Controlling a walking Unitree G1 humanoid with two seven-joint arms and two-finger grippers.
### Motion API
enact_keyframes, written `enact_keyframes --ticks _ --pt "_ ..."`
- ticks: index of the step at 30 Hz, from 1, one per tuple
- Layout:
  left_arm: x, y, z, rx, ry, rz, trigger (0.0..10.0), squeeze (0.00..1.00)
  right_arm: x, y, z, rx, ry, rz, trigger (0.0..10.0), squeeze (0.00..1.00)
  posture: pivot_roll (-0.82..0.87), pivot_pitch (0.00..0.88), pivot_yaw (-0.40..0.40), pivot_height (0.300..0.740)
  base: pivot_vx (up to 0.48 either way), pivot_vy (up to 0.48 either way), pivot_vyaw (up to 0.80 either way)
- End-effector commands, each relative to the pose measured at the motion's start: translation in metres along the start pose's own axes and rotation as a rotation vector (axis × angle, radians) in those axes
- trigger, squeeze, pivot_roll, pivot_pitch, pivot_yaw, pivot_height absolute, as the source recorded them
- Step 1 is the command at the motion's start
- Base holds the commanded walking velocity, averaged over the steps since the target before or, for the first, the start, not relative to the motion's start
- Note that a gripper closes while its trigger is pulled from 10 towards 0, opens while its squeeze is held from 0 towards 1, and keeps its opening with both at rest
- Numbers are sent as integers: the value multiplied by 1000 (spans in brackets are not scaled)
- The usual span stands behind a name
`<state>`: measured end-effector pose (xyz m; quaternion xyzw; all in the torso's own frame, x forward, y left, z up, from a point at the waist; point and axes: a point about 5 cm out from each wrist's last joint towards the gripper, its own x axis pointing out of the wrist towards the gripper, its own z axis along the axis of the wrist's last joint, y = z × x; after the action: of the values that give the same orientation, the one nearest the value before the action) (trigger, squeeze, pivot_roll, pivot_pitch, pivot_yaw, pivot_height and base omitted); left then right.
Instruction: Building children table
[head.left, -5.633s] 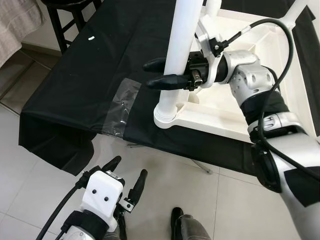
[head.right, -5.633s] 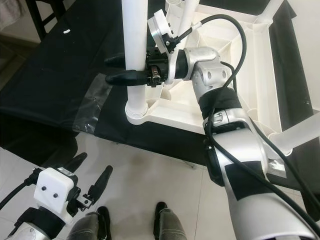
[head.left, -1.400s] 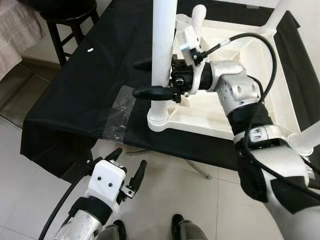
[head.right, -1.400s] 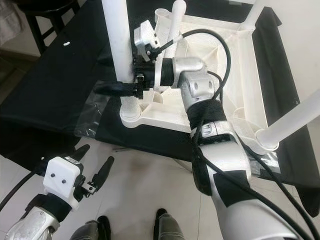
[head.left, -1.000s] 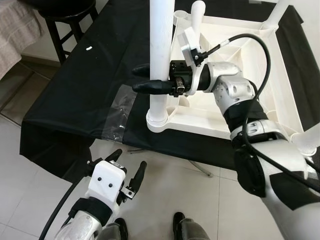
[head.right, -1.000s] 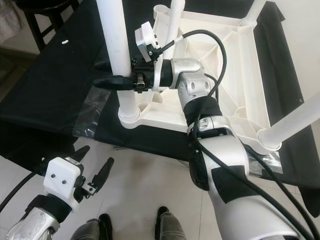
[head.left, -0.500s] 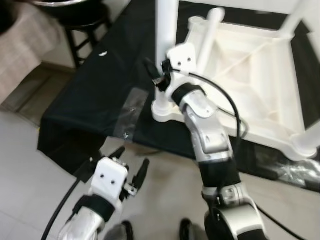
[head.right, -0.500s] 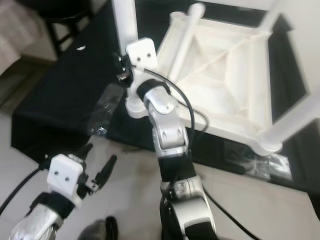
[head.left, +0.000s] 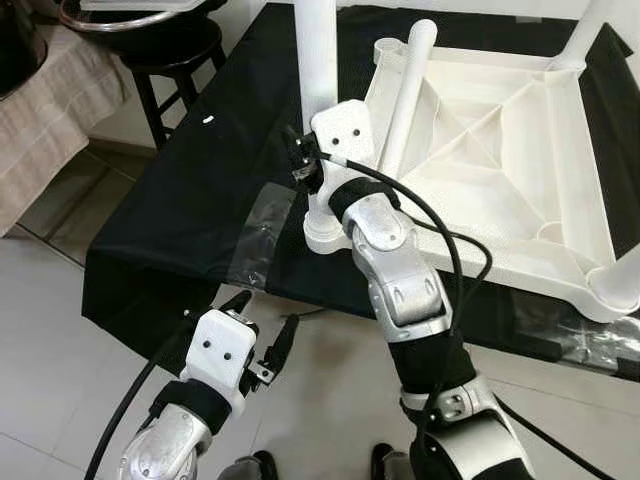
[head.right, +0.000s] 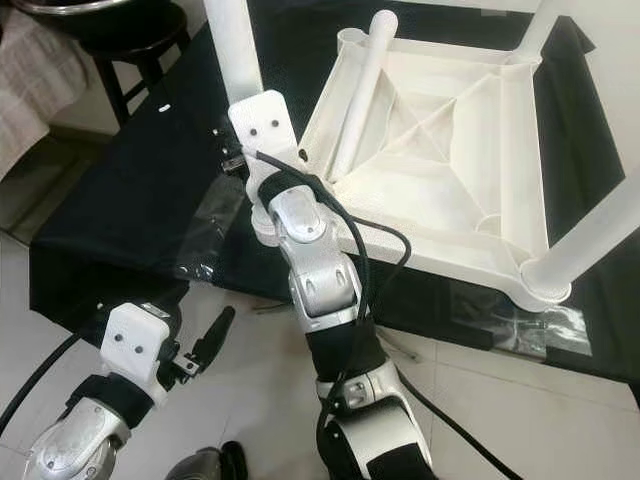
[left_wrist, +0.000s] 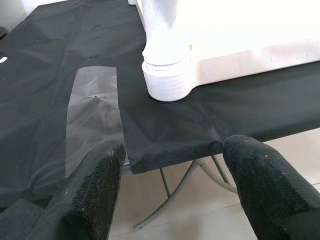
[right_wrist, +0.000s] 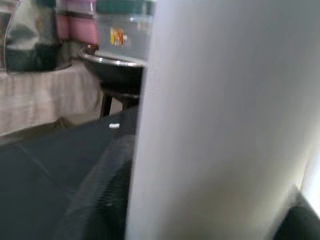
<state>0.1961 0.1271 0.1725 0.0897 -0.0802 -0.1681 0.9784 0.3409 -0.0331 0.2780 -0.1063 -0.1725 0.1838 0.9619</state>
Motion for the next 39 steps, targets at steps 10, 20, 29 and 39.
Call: enact_keyframes --ticks 10,20,29,39 --pt "-2 -1 -6 -16 18 -6 10000 0 24 -7 10 96 -86 527 10000 1000 -30 244 9 740 0 0 0" --pt "-7 0 -4 -12 25 -4 10000 0 43 -17 20 134 -75 753 10000 0 49 263 -2 740 0 0 0" --pt "-9 -6 1 -10 15 -4 10000 0 45 -26 22 191 -61 960 10000 0 97 295 -42 740 0 0 0" --pt "-15 -9 6 -11 15 14 10000 0 44 -29 28 193 -26 1140 3608 0 111 320 -70 740 0 0 0"
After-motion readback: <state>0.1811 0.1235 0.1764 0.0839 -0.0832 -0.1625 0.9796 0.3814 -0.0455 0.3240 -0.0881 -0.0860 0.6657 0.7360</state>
